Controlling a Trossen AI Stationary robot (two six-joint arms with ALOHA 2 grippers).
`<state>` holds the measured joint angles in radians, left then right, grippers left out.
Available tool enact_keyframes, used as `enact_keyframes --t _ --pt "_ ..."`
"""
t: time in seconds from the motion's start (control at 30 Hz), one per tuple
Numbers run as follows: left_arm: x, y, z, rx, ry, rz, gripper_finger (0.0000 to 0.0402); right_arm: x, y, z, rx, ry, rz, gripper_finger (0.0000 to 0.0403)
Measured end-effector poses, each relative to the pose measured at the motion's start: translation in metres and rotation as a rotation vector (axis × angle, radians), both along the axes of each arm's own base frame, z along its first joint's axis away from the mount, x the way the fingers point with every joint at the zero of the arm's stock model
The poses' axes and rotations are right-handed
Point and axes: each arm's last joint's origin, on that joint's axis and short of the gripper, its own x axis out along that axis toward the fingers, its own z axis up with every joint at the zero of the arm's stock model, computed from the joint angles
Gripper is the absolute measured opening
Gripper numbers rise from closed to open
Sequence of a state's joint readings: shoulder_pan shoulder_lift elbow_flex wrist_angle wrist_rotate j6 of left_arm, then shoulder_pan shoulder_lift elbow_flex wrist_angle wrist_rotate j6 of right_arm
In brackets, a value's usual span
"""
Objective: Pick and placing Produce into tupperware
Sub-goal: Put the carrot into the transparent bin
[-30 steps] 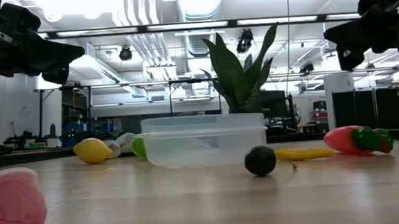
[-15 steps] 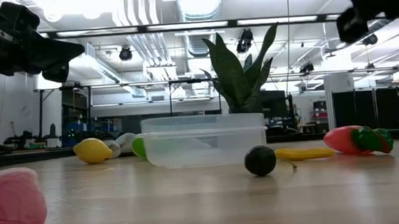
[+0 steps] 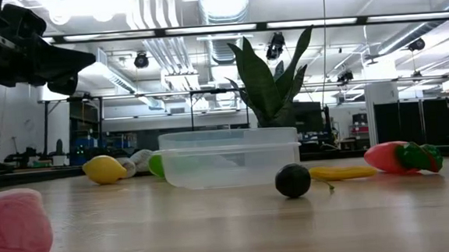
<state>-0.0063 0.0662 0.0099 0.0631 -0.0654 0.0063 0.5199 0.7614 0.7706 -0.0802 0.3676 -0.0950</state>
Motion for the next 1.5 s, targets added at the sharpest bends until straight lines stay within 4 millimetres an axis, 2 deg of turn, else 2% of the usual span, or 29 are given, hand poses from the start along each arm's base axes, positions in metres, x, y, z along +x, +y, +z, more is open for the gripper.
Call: enact_keyframes --t 0.1,0.17,0.3,0.5,0.67,0.83,1.0,1.2,1.5 --pt "0.000 0.000 0.000 0.000 -0.003 0.000 0.0000 0.015 0.011 0.013 -0.077 0.246 -0.284 0.0267" --pt "0.000 0.000 0.001 0.000 -0.007 0.000 0.0000 0.025 0.018 0.022 -0.039 0.350 -0.413 0.0262" --pt "0.000 0.000 0.001 0.000 -0.007 0.000 0.0000 0.049 0.034 0.031 0.064 0.524 -0.560 0.0258" --pt "0.000 0.000 0.001 0.000 -0.005 0.000 0.0000 0.086 0.047 0.027 0.121 0.743 -0.751 0.0260" --pt "0.000 0.000 0.001 0.000 -0.006 0.000 0.0000 0.109 0.038 0.004 0.141 1.012 -0.923 0.0258" --pt "0.000 0.000 0.001 0.001 -0.010 0.000 0.0000 0.127 0.034 -0.021 0.196 1.153 -0.959 0.0251" --pt "0.000 0.000 0.001 0.001 -0.010 -0.001 0.0000 0.125 0.033 -0.038 0.242 1.156 -1.062 0.0244" --pt "0.000 0.000 0.001 0.000 -0.007 -0.001 0.0000 0.112 0.029 -0.059 0.340 1.114 -1.186 0.0246" --pt "0.000 0.000 0.001 0.001 -0.008 -0.001 0.0000 0.109 0.030 -0.122 0.532 1.070 -1.141 0.0266"
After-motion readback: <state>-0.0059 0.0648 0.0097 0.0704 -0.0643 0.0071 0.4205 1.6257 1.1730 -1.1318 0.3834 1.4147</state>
